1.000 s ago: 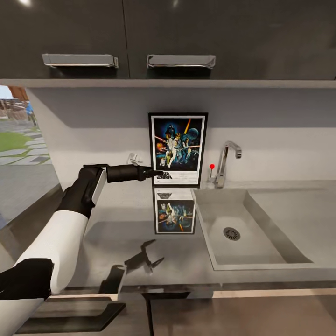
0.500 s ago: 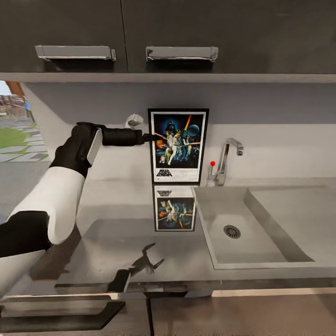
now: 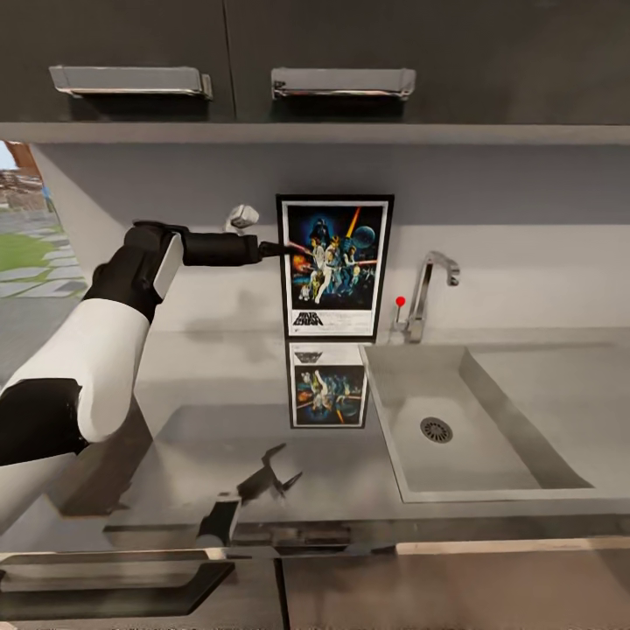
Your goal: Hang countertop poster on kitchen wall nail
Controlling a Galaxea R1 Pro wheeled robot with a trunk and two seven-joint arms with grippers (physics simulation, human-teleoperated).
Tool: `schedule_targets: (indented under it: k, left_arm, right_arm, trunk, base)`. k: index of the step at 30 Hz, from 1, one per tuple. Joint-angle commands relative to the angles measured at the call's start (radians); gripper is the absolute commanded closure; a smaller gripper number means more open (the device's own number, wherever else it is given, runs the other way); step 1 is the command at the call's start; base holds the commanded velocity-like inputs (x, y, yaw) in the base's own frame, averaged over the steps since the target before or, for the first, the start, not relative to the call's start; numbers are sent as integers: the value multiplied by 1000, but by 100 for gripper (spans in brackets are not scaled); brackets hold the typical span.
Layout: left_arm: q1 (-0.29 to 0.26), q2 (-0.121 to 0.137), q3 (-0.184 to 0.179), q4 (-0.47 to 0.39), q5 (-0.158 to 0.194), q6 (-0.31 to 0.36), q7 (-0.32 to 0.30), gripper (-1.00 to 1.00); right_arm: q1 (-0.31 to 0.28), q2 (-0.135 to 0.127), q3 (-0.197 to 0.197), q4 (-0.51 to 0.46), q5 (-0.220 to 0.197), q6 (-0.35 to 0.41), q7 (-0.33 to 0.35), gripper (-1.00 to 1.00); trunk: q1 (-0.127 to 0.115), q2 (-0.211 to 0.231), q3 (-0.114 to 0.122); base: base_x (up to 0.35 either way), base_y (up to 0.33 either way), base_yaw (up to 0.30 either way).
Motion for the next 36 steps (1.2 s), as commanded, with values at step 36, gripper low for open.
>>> schedule_targets:
  k: [36]
  left_arm:
    - [-1,40,-4,-145,-3,29,67,-100]
  right_arm:
    - [16,0,1,4,-3,-59,1,-100]
  trunk:
    - [0,-1,-38]
  base:
    - [0,0,0]
